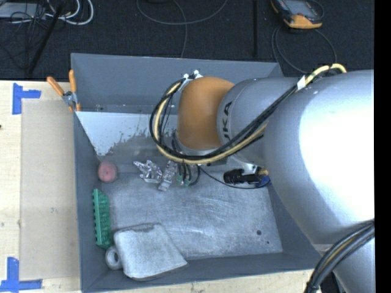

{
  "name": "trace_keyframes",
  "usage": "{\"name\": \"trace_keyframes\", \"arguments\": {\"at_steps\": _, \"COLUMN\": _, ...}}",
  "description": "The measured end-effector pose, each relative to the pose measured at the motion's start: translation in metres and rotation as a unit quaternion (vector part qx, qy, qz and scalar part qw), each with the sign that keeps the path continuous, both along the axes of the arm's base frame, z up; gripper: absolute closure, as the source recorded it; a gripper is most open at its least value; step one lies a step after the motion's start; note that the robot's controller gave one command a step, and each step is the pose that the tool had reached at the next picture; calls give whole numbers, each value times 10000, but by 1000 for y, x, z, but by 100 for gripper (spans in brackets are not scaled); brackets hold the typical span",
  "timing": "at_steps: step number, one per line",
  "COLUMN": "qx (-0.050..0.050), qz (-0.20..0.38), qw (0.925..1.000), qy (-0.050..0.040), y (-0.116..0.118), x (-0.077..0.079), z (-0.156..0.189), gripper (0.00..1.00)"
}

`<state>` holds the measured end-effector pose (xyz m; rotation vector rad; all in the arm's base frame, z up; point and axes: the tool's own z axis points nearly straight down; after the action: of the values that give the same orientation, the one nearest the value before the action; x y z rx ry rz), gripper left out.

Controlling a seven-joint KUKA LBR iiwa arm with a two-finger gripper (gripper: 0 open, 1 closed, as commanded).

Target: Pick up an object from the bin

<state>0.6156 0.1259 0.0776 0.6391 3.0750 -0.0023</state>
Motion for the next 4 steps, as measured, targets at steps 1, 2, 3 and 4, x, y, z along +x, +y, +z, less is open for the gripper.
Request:
{"name": "trace_keyframes", "arguments": {"at_steps": 1, "qx": -1, "qz": 5, "qw": 10000, "qy": 0, "y": 0, "x": 0, "z": 0, "gripper": 100}}
{"name": "trace_keyframes", "arguments": {"at_steps": 2, "qx": -2, "qz": 9, "qw": 10000, "qy": -1, "y": 0, "x": 0, "z": 0, "gripper": 100}}
{"name": "trace_keyframes", "arguments": {"at_steps": 3, "qx": -3, "qz": 12, "qw": 10000, "qy": -1, "y": 0, "x": 0, "z": 0, "gripper": 100}}
{"name": "trace_keyframes", "arguments": {"at_steps": 4, "qx": -2, "qz": 14, "qw": 10000, "qy": -1, "y": 0, "x": 0, "z": 0, "gripper": 100}}
